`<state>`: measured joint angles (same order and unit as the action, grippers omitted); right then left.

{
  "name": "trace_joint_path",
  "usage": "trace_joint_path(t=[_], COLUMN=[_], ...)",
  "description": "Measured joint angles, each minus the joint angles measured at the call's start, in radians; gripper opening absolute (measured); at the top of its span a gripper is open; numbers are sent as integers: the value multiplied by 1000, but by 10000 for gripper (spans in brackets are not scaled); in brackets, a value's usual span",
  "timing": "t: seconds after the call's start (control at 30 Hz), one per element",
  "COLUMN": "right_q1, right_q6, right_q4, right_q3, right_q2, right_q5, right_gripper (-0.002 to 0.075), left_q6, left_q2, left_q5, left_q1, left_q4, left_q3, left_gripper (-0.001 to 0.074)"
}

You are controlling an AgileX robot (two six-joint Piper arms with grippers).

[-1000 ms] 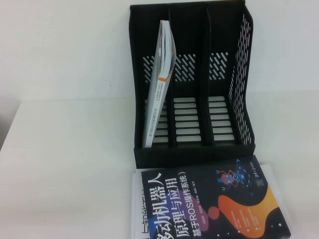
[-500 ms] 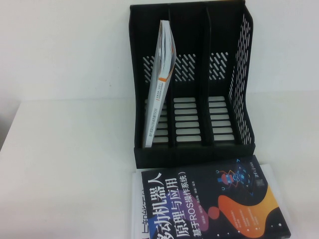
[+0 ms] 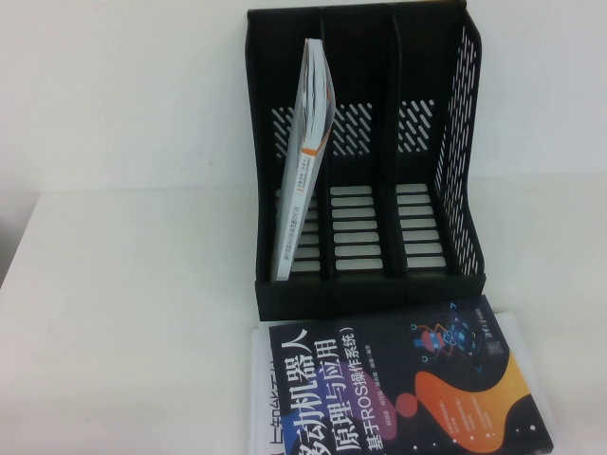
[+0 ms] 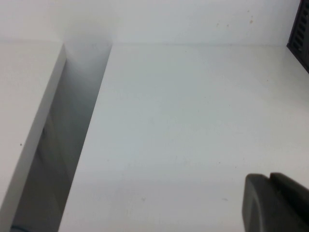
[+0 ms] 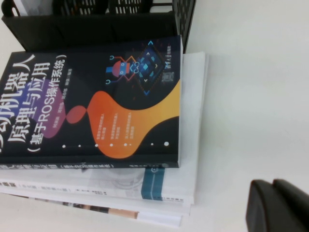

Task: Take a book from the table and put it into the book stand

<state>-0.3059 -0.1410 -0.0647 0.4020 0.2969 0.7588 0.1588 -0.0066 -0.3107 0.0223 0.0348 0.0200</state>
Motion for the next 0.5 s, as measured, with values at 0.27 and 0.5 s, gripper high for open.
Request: trace_joint_path(t=[0.27,0.5], right_q1=[0,0], right_q6=[0,0], right_q4=[0,0], right_q3=[0,0], right_q2=[0,0], right_q5=[0,0], right_gripper=[0,0], left_q6=[-24,-24], left_q2=[-3,-3], left_q5=[-1,-6], left_q1=[0,0], left_q4=[3,3], left_q3=[0,-1], left_gripper=[-2,-2])
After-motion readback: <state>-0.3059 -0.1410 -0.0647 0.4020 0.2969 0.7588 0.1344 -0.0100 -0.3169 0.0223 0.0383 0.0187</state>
